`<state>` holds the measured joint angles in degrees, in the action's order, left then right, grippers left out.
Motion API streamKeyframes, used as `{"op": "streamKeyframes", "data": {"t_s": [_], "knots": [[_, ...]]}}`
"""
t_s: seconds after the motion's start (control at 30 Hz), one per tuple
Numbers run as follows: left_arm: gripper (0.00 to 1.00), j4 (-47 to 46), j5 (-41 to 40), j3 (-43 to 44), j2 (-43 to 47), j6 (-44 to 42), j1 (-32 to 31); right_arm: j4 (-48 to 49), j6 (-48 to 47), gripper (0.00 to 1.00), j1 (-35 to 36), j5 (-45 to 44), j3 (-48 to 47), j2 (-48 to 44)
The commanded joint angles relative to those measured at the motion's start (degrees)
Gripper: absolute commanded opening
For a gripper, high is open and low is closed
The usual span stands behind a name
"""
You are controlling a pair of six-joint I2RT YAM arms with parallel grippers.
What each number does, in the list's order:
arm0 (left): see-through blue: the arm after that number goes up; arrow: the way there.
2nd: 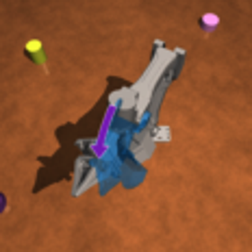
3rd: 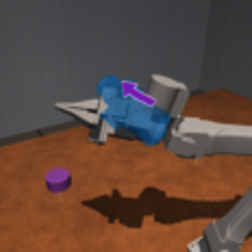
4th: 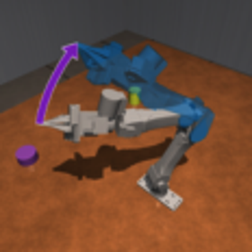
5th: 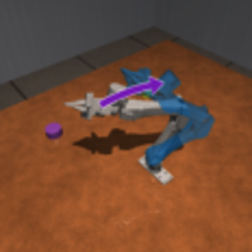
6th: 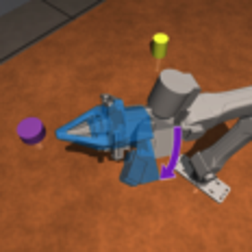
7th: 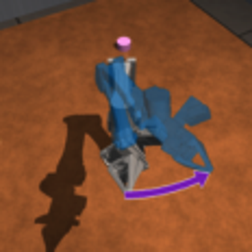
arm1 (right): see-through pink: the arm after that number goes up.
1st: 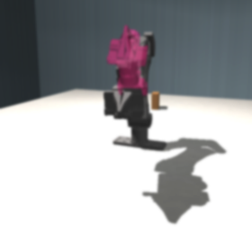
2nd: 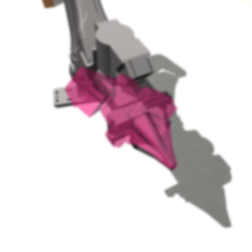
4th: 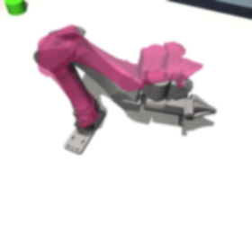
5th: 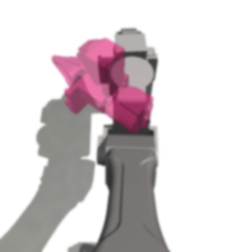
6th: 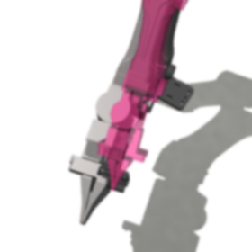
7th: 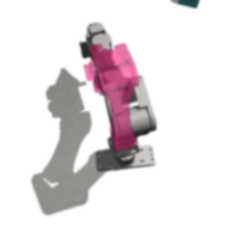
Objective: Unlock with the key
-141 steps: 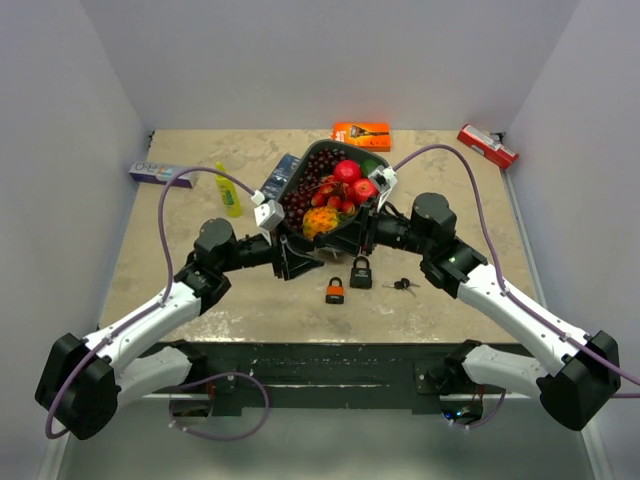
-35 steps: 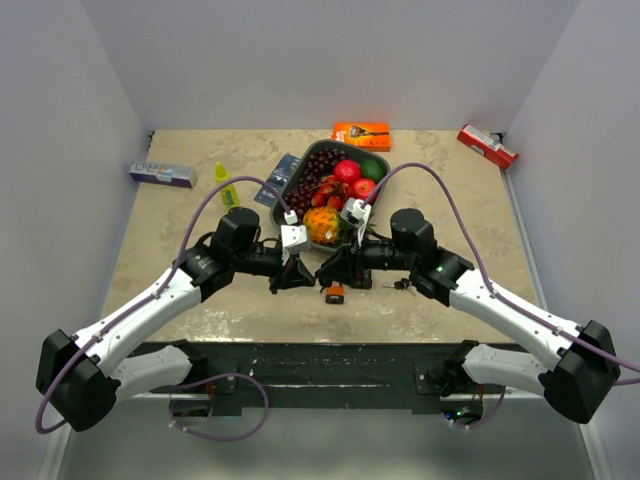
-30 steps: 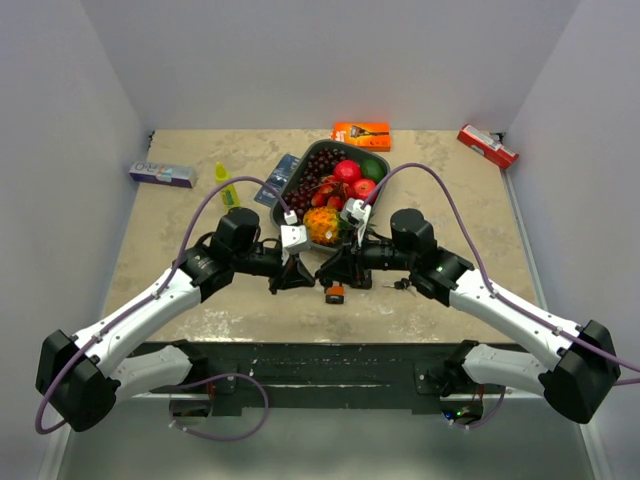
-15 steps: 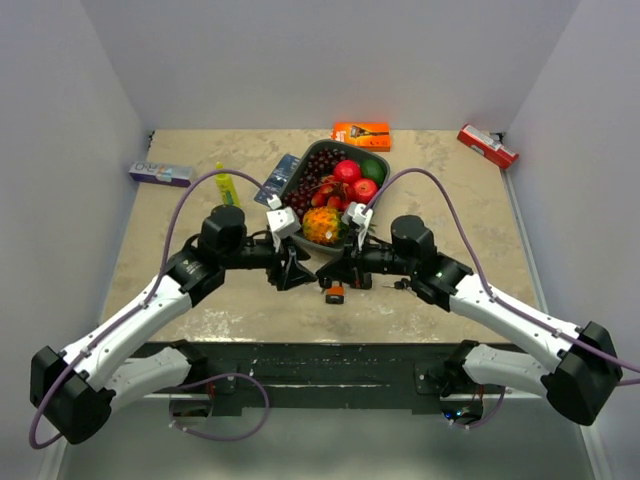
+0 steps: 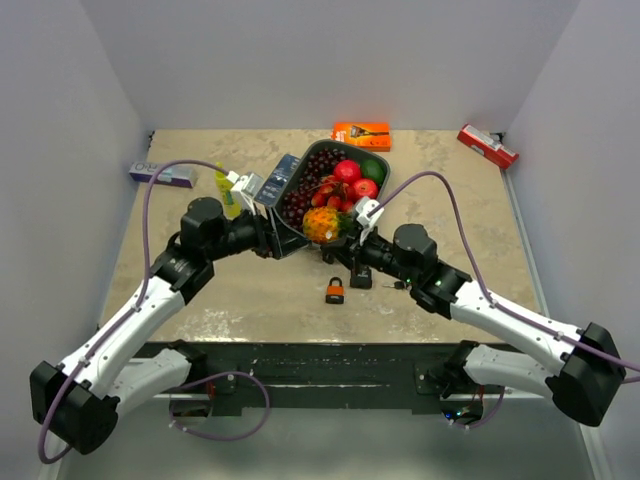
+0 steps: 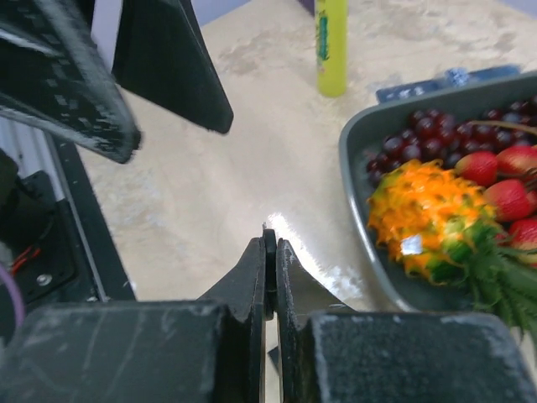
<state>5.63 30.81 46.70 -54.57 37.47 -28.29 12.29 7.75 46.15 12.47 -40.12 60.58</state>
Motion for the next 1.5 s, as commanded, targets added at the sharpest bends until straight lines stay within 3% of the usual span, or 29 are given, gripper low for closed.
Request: {"op": "streamKeyframes", "data": {"t_s": [0.0, 0.4, 0.97, 1.17, 1.27, 1.47], "knots": [[0.75, 0.08, -0.92, -0.12, -2.38, 16.47, 0.87, 6.16, -7.47, 0.0, 2.8, -8.77, -2.77, 0.06], [0.78, -4.31, -2.77, -2.4, -3.0, 34.14, 1.05, 8.88, -19.17, 0.0, 10.97, -19.94, -2.6, -1.78], [0.78, -4.66, -1.1, -3.46, -5.46, 39.7, 0.96, 11.87, -24.54, 0.0, 17.04, -25.21, -1.37, -1.6], [0.74, -7.47, -9.07, -5.03, -2.22, 34.79, 1.05, 11.79, -15.94, 0.0, 16.96, -32.16, -1.89, -0.63], [0.74, -10.62, -15.14, -6.44, 2.35, 25.41, 1.13, 10.21, -5.6, 0.0, 16.95, -34.26, -1.54, -2.04], [0.75, -28.28, -14.82, -16.98, 12.81, 15.8, 1.05, 11.17, 15.49, 0.0, 16.87, -35.58, 1.61, -6.77]]}}
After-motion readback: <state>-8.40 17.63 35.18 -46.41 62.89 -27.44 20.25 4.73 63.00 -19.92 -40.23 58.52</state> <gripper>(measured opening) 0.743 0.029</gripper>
